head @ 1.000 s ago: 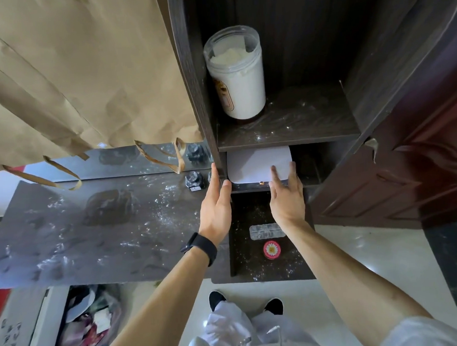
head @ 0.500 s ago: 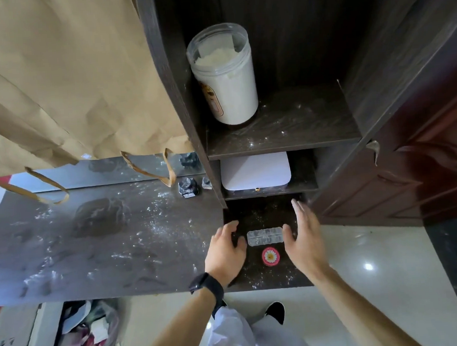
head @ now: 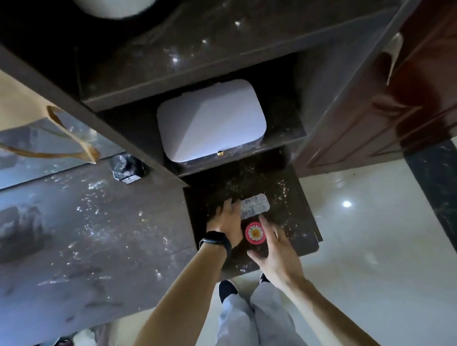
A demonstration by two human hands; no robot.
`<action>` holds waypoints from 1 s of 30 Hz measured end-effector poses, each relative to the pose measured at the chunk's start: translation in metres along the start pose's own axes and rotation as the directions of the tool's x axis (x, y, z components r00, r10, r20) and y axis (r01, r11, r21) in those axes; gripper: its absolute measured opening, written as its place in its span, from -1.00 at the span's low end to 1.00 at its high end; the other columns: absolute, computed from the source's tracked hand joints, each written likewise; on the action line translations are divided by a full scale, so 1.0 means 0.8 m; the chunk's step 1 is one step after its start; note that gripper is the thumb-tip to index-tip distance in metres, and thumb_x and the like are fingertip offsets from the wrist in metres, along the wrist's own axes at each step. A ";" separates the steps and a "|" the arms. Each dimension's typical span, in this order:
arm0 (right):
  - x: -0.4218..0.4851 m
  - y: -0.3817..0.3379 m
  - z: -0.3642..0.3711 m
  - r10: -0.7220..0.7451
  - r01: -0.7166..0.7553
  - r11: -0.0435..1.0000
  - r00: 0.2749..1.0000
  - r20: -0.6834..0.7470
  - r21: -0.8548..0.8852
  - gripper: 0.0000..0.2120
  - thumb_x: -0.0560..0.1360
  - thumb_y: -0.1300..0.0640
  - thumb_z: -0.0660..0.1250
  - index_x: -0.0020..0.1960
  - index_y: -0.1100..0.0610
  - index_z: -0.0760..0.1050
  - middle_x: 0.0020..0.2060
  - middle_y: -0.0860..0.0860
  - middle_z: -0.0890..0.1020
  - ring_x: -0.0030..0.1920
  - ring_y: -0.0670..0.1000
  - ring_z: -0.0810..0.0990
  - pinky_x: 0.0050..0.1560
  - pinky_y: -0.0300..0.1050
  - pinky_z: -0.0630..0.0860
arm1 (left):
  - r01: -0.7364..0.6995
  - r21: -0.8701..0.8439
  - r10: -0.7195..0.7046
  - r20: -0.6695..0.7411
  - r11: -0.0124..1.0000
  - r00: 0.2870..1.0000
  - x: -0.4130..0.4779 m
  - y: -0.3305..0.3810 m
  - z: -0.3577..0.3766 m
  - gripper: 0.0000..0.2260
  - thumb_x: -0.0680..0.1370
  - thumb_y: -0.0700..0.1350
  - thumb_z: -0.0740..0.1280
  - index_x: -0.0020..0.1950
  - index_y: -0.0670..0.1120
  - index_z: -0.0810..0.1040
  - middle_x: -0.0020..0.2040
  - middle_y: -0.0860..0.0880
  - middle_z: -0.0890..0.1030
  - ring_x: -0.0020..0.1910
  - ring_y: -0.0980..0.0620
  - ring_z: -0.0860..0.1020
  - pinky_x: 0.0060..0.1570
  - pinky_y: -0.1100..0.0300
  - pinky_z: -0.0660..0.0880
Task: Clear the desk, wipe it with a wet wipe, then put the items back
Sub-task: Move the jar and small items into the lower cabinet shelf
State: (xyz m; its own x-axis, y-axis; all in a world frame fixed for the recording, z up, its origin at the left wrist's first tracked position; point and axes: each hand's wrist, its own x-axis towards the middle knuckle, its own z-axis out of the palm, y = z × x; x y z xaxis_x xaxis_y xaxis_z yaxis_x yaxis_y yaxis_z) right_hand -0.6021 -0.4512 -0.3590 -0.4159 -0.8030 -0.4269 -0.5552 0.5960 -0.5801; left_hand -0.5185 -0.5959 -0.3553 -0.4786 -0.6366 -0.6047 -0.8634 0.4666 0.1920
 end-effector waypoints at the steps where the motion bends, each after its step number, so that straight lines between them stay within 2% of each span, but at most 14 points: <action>1: 0.006 0.002 0.007 -0.034 0.034 0.999 0.999 -0.021 -0.021 -0.22 0.45 -0.13 0.47 0.54 -0.14 0.16 0.41 -0.04 0.39 0.30 0.06 0.52 0.15 0.00 0.60 | -0.006 0.040 0.007 -0.015 0.999 1.000 0.010 -0.001 0.006 -0.34 0.55 -0.20 0.32 0.58 0.00 0.10 0.52 -0.07 0.17 0.43 -0.19 0.28 0.29 -0.14 0.44; 5: 0.015 0.015 0.029 -0.164 0.143 0.979 0.976 -0.143 -0.148 -0.35 0.40 -0.08 0.52 0.40 -0.02 0.36 0.19 -0.01 0.56 0.04 0.11 0.63 -0.04 -0.02 0.64 | -0.082 0.145 0.097 -0.099 0.986 0.990 0.034 -0.009 0.021 -0.50 0.62 0.01 0.25 0.52 -0.07 0.21 0.40 -0.11 0.29 0.37 -0.15 0.31 0.27 -0.07 0.43; 9: 0.013 0.009 0.030 -0.154 0.116 0.969 0.975 -0.162 -0.219 -0.33 0.37 -0.09 0.53 0.39 0.05 0.39 0.20 0.02 0.59 0.02 0.12 0.63 -0.08 -0.02 0.65 | -0.064 0.186 0.088 -0.125 0.980 0.988 0.030 -0.009 0.017 -0.54 0.59 0.10 0.27 0.40 -0.11 0.33 0.32 -0.13 0.38 0.30 -0.13 0.39 0.22 -0.01 0.44; 11: 0.013 0.001 0.025 -0.134 0.104 0.971 0.983 -0.129 -0.216 -0.34 0.39 -0.07 0.52 0.40 0.06 0.37 0.23 0.02 0.57 0.05 0.15 0.62 -0.02 0.00 0.63 | -0.038 0.193 0.063 -0.125 0.981 0.990 0.021 -0.006 0.007 -0.55 0.57 0.09 0.29 0.36 -0.13 0.37 0.30 -0.14 0.40 0.28 -0.14 0.42 0.17 0.00 0.46; 15: -0.005 -0.013 -0.006 -0.032 0.023 0.995 0.995 -0.094 -0.092 -0.38 0.45 -0.06 0.49 0.41 0.11 0.36 0.21 0.06 0.59 0.09 0.15 0.63 0.07 0.03 0.61 | 0.010 0.000 -0.009 -0.127 1.000 0.992 -0.019 0.001 -0.030 -0.57 0.52 0.07 0.33 0.30 -0.13 0.44 0.23 -0.13 0.45 0.19 -0.16 0.48 0.05 -0.01 0.52; 20: -0.066 -0.040 -0.091 0.021 -0.029 0.997 0.992 -0.125 -0.065 -0.41 0.50 -0.07 0.44 0.45 0.03 0.32 0.23 0.01 0.56 0.20 0.04 0.58 0.17 -0.10 0.52 | -0.060 -0.153 0.031 -0.187 0.986 0.982 -0.103 0.009 -0.078 -0.56 0.49 0.13 0.34 0.30 -0.03 0.46 0.19 -0.04 0.48 0.19 -0.10 0.48 0.09 0.06 0.50; 25: -0.115 -0.069 -0.165 0.025 -0.033 0.999 0.988 -0.154 -0.043 -0.37 0.49 -0.14 0.43 0.47 -0.07 0.27 0.32 -0.07 0.51 0.27 -0.04 0.53 0.21 -0.22 0.49 | -0.097 -0.224 0.034 -0.269 0.970 0.963 -0.184 0.011 -0.125 -0.56 0.49 0.17 0.30 0.31 0.04 0.43 0.19 0.03 0.46 0.19 -0.04 0.47 0.08 0.08 0.50; 30: -0.123 -0.099 -0.206 -0.057 0.065 0.998 0.969 -0.242 0.025 -0.40 0.46 -0.15 0.46 0.43 -0.10 0.34 0.26 -0.10 0.56 0.20 -0.07 0.57 0.19 -0.19 0.53 | -0.032 -0.370 -0.121 -0.382 0.929 0.916 -0.226 0.011 -0.171 -0.54 0.47 0.22 0.33 0.29 0.06 0.42 0.17 0.05 0.47 0.16 -0.05 0.51 -0.01 0.04 0.55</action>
State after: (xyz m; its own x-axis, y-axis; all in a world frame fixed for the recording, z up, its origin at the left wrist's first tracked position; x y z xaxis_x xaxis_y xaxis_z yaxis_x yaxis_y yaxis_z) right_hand -0.6359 -0.4190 -0.1563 -0.5455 -0.8108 -0.2121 -0.5628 0.5419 -0.6241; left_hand -0.4614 -0.5608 -0.1387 -0.3953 -0.8743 -0.2817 -0.8456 0.2266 0.4834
